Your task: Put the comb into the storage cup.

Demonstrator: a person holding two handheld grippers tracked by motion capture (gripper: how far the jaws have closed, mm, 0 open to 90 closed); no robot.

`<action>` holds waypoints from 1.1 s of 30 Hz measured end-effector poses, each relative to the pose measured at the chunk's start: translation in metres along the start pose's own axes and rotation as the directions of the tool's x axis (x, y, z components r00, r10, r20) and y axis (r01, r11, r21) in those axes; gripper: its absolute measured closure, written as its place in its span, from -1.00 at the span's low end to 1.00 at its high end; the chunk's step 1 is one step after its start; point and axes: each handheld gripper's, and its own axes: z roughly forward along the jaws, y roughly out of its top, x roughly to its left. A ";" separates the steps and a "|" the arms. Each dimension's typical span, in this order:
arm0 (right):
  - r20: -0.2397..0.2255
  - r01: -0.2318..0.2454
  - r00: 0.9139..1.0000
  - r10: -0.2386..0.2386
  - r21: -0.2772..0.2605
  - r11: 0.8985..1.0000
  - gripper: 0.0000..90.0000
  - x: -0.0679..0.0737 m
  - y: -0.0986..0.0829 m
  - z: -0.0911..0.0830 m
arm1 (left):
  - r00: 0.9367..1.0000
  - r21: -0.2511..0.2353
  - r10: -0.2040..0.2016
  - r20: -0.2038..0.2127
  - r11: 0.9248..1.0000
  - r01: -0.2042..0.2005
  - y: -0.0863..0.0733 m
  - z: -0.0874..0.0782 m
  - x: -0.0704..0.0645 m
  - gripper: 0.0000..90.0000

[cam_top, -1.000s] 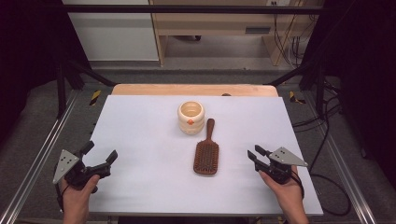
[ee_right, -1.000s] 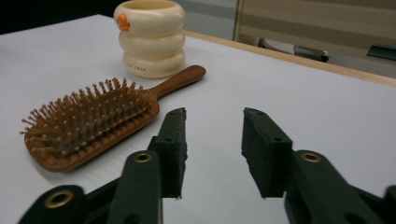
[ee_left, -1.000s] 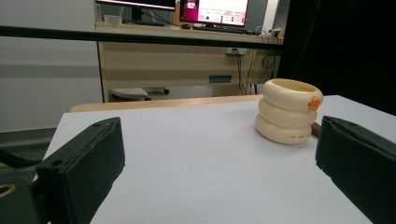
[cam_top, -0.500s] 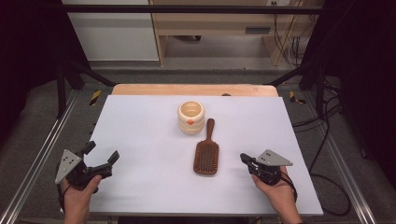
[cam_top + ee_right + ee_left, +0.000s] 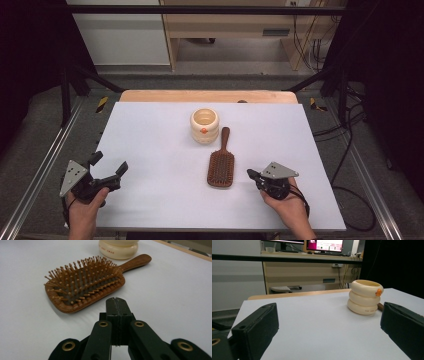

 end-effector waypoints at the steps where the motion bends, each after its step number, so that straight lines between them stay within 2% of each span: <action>1: -0.005 0.010 1.000 -0.010 0.005 1.000 1.00 0.002 0.001 0.001 | 1.000 0.000 0.000 0.000 1.000 0.000 0.000 0.000 0.000 -0.96; 18: -0.049 0.047 0.998 -0.044 0.057 0.997 1.00 0.013 0.004 0.013 | 1.000 0.003 -0.001 0.002 1.000 0.001 -0.001 0.001 -0.001 -0.96; 33: -0.065 0.082 0.995 -0.077 0.089 0.993 1.00 0.020 0.007 0.021 | 1.000 0.002 0.004 0.000 1.000 -0.004 -0.001 0.001 -0.001 -0.96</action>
